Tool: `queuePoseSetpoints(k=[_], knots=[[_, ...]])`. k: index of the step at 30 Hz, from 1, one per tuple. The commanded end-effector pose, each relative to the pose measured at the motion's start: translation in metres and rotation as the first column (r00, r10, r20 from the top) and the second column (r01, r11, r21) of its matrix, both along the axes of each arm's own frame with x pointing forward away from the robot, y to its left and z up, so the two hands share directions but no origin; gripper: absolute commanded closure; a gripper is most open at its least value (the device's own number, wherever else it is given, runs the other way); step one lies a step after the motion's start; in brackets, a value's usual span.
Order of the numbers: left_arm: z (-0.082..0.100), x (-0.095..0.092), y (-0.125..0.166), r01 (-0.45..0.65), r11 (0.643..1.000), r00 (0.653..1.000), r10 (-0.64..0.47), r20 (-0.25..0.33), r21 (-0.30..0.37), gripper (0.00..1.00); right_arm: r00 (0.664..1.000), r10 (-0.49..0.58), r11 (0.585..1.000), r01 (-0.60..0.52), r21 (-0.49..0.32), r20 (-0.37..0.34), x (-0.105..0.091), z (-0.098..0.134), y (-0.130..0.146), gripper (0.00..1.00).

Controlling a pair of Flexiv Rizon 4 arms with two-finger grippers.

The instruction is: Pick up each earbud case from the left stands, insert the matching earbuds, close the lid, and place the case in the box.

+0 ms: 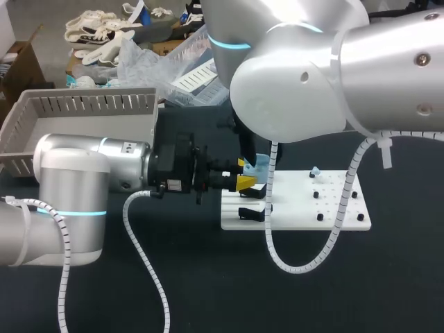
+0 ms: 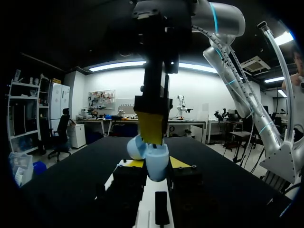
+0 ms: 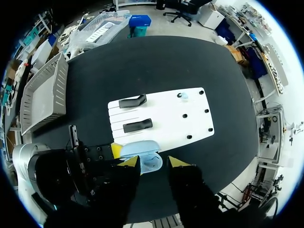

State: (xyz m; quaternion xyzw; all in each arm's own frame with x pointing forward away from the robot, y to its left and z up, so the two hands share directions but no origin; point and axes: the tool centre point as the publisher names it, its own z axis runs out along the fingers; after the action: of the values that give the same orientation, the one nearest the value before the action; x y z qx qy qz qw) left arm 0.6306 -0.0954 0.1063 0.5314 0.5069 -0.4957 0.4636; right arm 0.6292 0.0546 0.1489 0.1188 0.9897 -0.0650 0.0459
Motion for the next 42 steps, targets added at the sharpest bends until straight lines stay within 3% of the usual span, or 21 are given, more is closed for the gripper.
queuePoseSetpoints(k=[1, 10, 23, 29, 32, 33, 42], knots=[[0.0, 0.0, 0.0, -0.002, 1.0, 1.0, 0.002, 0.0, 0.001, 1.0, 1.0, -0.003, 1.0, 0.003, 0.001, 0.007, -0.001, 0.004, 0.0, 0.63], [0.0, 0.0, 0.0, -0.002, 1.0, 1.0, 0.002, 0.0, 0.001, 1.0, 0.995, -0.04, 0.998, 0.035, 0.06, 0.092, -0.015, 0.025, -0.026, 0.59], [0.0, 0.0, 0.0, -0.002, 1.0, 1.0, 0.002, 0.0, 0.001, 1.0, 0.957, -0.193, 0.974, 0.162, 0.156, 0.216, -0.011, 0.035, -0.088, 0.51], [0.0, 0.0, 0.0, -0.002, 1.0, 1.0, 0.002, 0.0, 0.001, 1.0, 0.952, -0.199, 0.971, 0.158, 0.182, 0.234, -0.005, 0.026, -0.119, 0.44], [0.0, 0.0, 0.0, -0.002, 1.0, 1.0, 0.002, 0.0, 0.001, 1.0, 0.957, -0.163, 0.977, 0.122, 0.176, 0.241, 0.002, 0.015, -0.133, 0.12], [0.0, 0.0, 0.0, -0.002, 1.0, 1.0, 0.002, 0.0, 0.001, 1.0, 0.958, -0.154, 0.978, 0.112, 0.178, 0.244, 0.006, 0.012, -0.136, 0.09], [0.0, 0.0, 0.0, -0.002, 1.0, 1.0, 0.002, 0.0, 0.001, 1.0, 0.966, -0.075, 0.987, 0.036, 0.156, 0.249, 0.034, -0.028, -0.159, 0.2]])
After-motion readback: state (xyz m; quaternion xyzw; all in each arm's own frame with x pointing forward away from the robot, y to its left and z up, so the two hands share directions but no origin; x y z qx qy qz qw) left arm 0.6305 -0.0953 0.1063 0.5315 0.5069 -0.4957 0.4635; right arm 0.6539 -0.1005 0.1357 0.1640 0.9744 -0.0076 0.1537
